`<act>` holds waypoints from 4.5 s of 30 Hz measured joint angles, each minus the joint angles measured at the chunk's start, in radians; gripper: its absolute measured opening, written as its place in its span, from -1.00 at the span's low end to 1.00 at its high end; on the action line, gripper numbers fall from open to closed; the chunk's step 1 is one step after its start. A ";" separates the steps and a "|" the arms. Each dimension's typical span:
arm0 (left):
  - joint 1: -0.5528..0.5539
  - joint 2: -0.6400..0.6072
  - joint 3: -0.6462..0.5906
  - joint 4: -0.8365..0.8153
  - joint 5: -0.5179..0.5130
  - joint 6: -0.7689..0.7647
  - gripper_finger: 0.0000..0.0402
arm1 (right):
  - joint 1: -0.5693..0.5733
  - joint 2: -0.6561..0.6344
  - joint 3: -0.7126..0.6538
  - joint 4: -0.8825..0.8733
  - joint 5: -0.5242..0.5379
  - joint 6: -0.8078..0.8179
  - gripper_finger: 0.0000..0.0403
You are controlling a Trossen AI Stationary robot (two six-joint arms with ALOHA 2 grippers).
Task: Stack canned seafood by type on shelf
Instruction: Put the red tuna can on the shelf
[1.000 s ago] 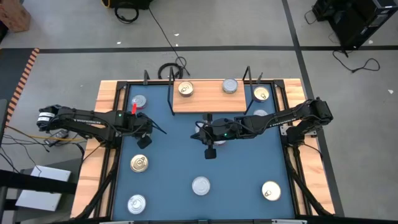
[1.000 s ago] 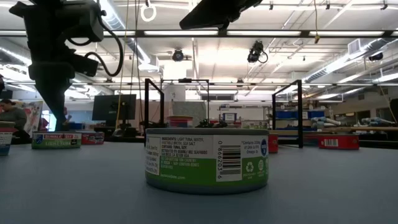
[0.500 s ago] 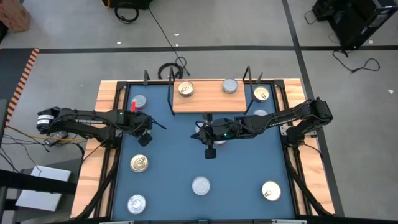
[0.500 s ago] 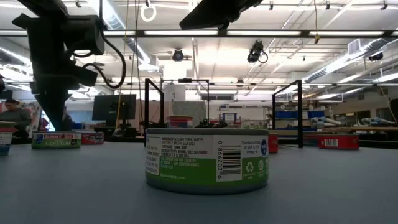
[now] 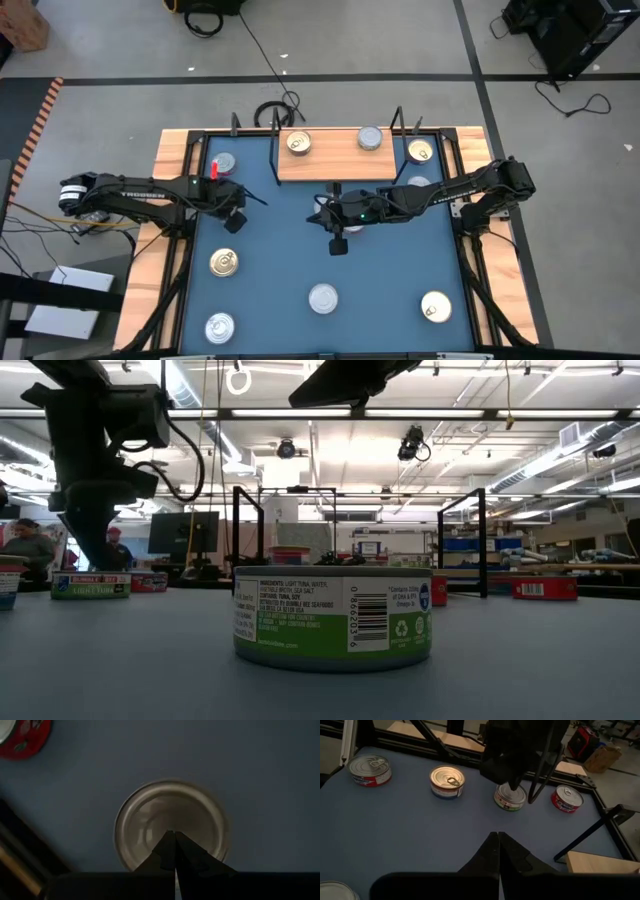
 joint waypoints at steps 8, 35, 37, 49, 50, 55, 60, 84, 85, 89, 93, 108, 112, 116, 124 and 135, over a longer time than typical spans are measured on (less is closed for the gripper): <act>0.001 0.041 -0.020 0.054 0.014 0.032 -0.99 | 0.000 0.000 0.000 -0.004 0.000 0.000 -0.98; 0.062 0.055 0.213 -0.124 -0.174 0.128 -0.99 | 0.001 0.000 -0.001 -0.030 0.000 0.011 -0.98; 0.124 0.055 0.246 -0.103 -0.189 0.191 -0.99 | 0.001 0.000 -0.001 -0.030 0.000 0.021 -0.98; 0.592 0.081 0.266 0.048 -0.084 0.577 -0.99 | 0.012 0.000 -0.001 -0.044 0.000 0.029 -0.98; 0.623 0.092 0.266 0.048 -0.070 0.629 -0.99 | 0.011 0.000 -0.001 -0.044 0.000 0.028 -0.98; 0.723 0.167 0.266 0.058 0.017 0.830 -0.99 | 0.011 0.000 -0.001 -0.044 0.000 0.027 -0.98; 0.756 0.247 0.265 0.092 0.026 0.973 -0.99 | 0.011 0.000 -0.001 -0.043 0.000 0.026 -0.98; 0.827 0.488 0.269 0.179 -0.009 1.062 -0.99 | 0.011 0.000 0.000 -0.043 0.000 0.026 -0.98; 0.821 0.494 0.270 0.177 -0.007 1.062 -0.99 | 0.011 0.000 -0.001 -0.043 0.000 0.026 -0.98; 0.770 0.498 0.269 0.160 -0.013 1.066 -0.99 | 0.011 0.000 0.000 -0.043 0.000 0.026 -0.98; 0.708 0.499 0.269 0.119 0.007 1.073 -0.99 | 0.011 0.000 0.000 -0.043 0.000 0.019 -0.98; 0.537 0.501 0.267 0.019 0.019 1.047 -0.99 | 0.011 0.000 0.000 -0.043 0.000 0.019 -0.98; 0.494 0.501 0.266 0.003 0.020 1.047 -0.99 | 0.011 0.000 0.000 -0.043 0.000 0.019 -0.98; 0.454 0.501 0.266 0.000 0.042 1.045 -0.99 | 0.011 0.000 0.000 -0.043 0.000 0.019 -0.98; 0.369 0.501 0.266 0.002 0.066 1.041 -0.99 | 0.011 0.000 0.000 -0.043 0.000 0.018 -0.98; 0.324 0.502 0.266 -0.004 0.037 0.975 -0.99 | 0.011 0.000 0.000 -0.044 0.001 0.019 -0.98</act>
